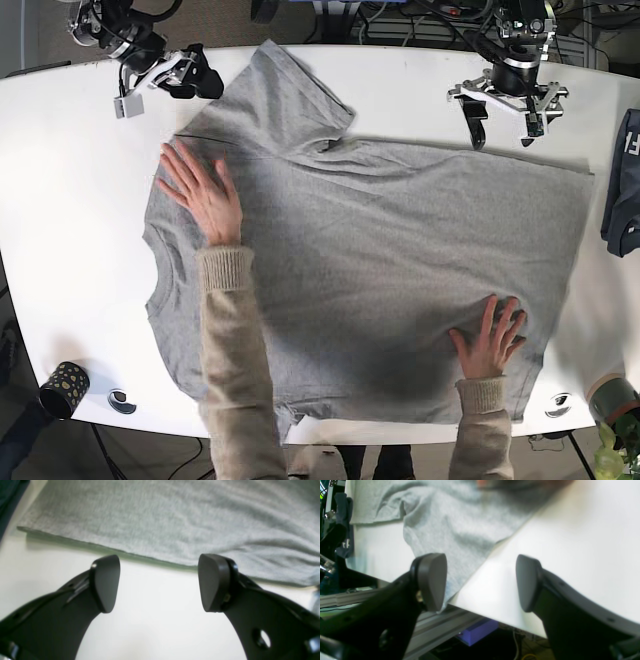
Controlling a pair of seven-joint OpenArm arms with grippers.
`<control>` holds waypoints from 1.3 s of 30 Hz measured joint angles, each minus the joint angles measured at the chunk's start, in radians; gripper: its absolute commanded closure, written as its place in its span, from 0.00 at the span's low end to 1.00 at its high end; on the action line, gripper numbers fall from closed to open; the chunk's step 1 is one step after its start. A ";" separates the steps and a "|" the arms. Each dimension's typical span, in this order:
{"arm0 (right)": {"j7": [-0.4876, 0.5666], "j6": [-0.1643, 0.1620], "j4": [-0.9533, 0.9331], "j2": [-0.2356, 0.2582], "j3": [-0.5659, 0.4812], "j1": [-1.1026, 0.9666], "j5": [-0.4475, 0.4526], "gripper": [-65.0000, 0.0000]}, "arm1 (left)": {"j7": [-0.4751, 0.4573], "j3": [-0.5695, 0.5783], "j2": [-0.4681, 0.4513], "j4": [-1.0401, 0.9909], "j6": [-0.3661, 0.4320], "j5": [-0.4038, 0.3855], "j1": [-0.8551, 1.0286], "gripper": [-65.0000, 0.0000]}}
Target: Fold the T-shirt properly
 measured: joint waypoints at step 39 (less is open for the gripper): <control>-0.042 -0.001 -0.004 -0.005 0.103 -0.047 0.009 0.37 | 0.000 0.097 -0.045 -0.031 0.003 0.003 -0.040 0.31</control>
